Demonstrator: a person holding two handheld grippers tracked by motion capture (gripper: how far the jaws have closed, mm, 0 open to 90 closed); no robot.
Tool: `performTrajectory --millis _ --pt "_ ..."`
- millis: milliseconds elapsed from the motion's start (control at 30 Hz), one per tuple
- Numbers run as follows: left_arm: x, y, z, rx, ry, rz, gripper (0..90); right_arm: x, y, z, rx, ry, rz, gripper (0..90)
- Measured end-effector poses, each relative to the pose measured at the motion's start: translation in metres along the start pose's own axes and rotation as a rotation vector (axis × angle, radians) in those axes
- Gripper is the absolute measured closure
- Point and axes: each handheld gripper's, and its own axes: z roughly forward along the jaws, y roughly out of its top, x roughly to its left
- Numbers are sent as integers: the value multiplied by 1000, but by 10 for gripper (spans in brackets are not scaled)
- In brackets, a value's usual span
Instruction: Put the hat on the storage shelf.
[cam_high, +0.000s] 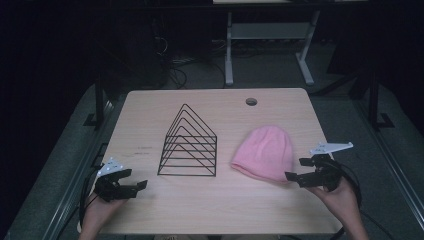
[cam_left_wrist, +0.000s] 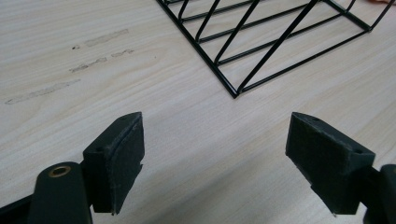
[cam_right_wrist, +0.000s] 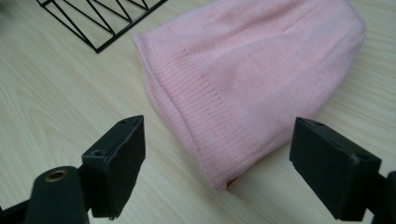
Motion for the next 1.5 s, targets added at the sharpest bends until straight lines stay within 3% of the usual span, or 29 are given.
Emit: performTrajectory --millis 233,800,1000,1233,1500 --pt "0 -1 0 -2 0 -2 197 -7 14 4 24 2 9 179" --pt "3 0 7 27 -17 5 197 -42 47 16 54 -10 45 189" --pt "5 1 8 17 -20 -19 197 -55 60 23 76 -11 50 191" --pt "5 3 8 -4 -17 -18 197 -68 78 33 93 -7 72 192" --pt "6 3 9 9 -18 -10 197 -81 91 46 123 -1 87 191"
